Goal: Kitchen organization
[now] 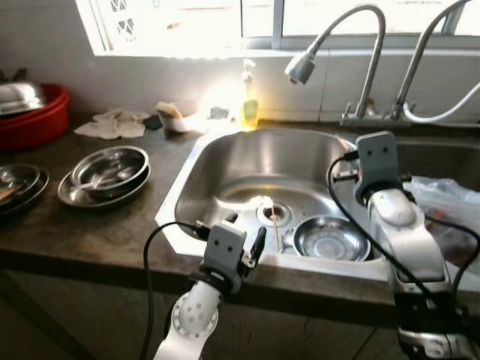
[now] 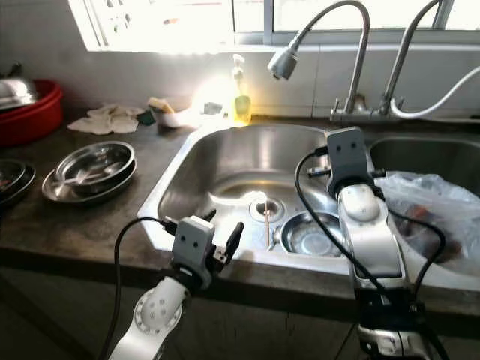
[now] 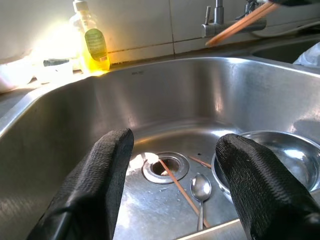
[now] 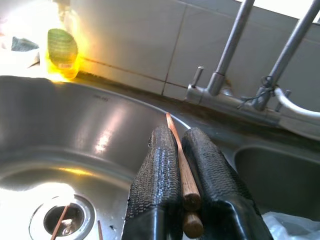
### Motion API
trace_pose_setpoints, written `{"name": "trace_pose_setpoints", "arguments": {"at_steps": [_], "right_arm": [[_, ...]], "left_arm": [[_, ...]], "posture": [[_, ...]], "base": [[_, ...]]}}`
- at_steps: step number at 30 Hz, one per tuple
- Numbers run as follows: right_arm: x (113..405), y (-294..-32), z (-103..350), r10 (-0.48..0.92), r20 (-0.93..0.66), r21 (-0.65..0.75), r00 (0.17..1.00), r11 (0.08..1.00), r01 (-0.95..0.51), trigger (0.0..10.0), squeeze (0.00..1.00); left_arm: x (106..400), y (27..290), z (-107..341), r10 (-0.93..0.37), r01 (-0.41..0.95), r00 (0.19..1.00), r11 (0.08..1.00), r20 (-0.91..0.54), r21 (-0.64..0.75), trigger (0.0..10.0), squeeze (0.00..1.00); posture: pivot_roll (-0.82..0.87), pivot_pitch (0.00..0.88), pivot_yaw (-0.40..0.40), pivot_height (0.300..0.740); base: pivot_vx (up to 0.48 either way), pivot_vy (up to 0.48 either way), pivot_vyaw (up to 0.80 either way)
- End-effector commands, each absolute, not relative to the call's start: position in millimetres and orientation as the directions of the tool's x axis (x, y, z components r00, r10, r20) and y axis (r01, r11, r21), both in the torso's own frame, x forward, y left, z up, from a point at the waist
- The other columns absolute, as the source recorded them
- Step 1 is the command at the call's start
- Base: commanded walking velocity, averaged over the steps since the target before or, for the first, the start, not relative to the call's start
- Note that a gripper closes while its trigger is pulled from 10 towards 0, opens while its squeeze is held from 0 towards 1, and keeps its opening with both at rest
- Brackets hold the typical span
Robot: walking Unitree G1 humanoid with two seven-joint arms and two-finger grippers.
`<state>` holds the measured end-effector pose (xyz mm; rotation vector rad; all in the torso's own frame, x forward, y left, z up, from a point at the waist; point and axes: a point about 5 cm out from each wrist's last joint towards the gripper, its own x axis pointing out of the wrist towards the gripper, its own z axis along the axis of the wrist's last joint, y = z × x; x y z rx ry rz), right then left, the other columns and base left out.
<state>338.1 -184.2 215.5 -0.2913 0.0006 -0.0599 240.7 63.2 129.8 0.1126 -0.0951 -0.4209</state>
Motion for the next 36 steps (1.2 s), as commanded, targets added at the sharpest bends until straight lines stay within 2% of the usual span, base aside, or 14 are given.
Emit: {"name": "trace_pose_setpoints", "arguments": {"at_steps": [1,7,9,13,15,16,17,18,27,33,34,35,36], "right_arm": [[348,-186,215,-0.046,-0.049,-0.298,0.998,0.954,0.029,10.0,0.0],[364,-188,202,-0.002,-0.161,-0.268,0.987,0.962,-0.042,10.0,0.0],[375,-187,186,0.047,-0.249,-0.299,0.967,0.946,-0.122,10.0,0.0],[380,-186,182,0.049,-0.276,-0.323,0.96,0.936,-0.14,10.0,0.0],[381,-186,178,0.049,-0.3,-0.332,0.953,0.931,-0.152,10.0,0.46],[382,-185,175,0.053,-0.316,-0.327,0.947,0.931,-0.161,10.0,0.76],[382,-185,175,0.053,-0.316,-0.327,0.947,0.931,-0.161,10.0,0.76],[382,-185,173,0.051,-0.317,-0.331,0.947,0.93,-0.16,10.0,1.0],[385,-187,175,0.057,-0.266,-0.345,0.962,0.926,-0.151,10.0,1.0],[382,-188,180,0.031,-0.196,-0.311,0.98,0.946,-0.092,10.0,1.0],[377,-186,187,0.03,-0.122,-0.279,0.992,0.958,-0.063,10.0,0.46],[377,-186,187,0.03,-0.122,-0.279,0.992,0.958,-0.063,10.0,0.46],[373,-184,191,0.031,-0.076,-0.25,0.997,0.967,-0.05,10.0,0.0]], "left_arm": [[241,63,132,-0.412,0.4,0.909,0.906,0.07,0.137,10.0,0.0],[238,64,132,-0.405,0.394,0.912,0.909,0.067,0.135,10.0,0.0],[236,64,132,-0.402,0.391,0.914,0.911,0.065,0.134,10.0,0.0],[234,66,132,-0.391,0.381,0.918,0.915,0.063,0.135,10.0,0.0],[232,67,131,-0.388,0.378,0.92,0.916,0.061,0.134,10.0,0.0],[231,68,131,-0.387,0.377,0.92,0.916,0.058,0.134,10.0,0.0],[231,68,131,-0.387,0.377,0.92,0.916,0.058,0.134,10.0,0.0],[230,68,130,-0.39,0.38,0.919,0.915,0.055,0.135,10.0,0.0],[233,67,132,-0.385,0.375,0.921,0.917,0.058,0.136,10.0,0.0],[233,67,132,-0.383,0.373,0.922,0.918,0.057,0.136,10.0,0.0],[234,68,132,-0.377,0.367,0.924,0.92,0.057,0.135,10.0,0.0],[234,68,132,-0.377,0.367,0.924,0.92,0.057,0.135,10.0,0.0],[234,68,132,-0.376,0.366,0.925,0.921,0.057,0.135,10.0,0.0]], "posture": [[0.11,0.0,-0.033,0.74],[0.12,0.0,-0.045,0.74],[0.14,0.001,-0.06,0.74],[0.15,0.004,-0.066,0.74],[0.15,0.006,-0.067,0.74],[0.15,0.006,-0.065,0.74],[0.15,0.006,-0.065,0.74],[0.15,0.005,-0.06,0.74],[0.15,0.014,-0.061,0.74],[0.15,0.013,-0.059,0.74],[0.15,0.012,-0.06,0.74],[0.15,0.012,-0.06,0.74],[0.15,0.01,-0.059,0.74]], "base": [[0.0,0.0,0.0],[0.0,0.0,0.0],[0.0,0.0,0.0],[0.0,0.0,0.0],[0.0,0.0,0.0],[0.0,0.0,0.0],[0.0,0.0,0.0],[0.0,0.0,0.0],[0.0,0.0,0.0],[0.0,0.0,0.0],[0.0,0.0,0.0],[0.0,0.0,0.0],[0.0,0.0,0.0]]}}
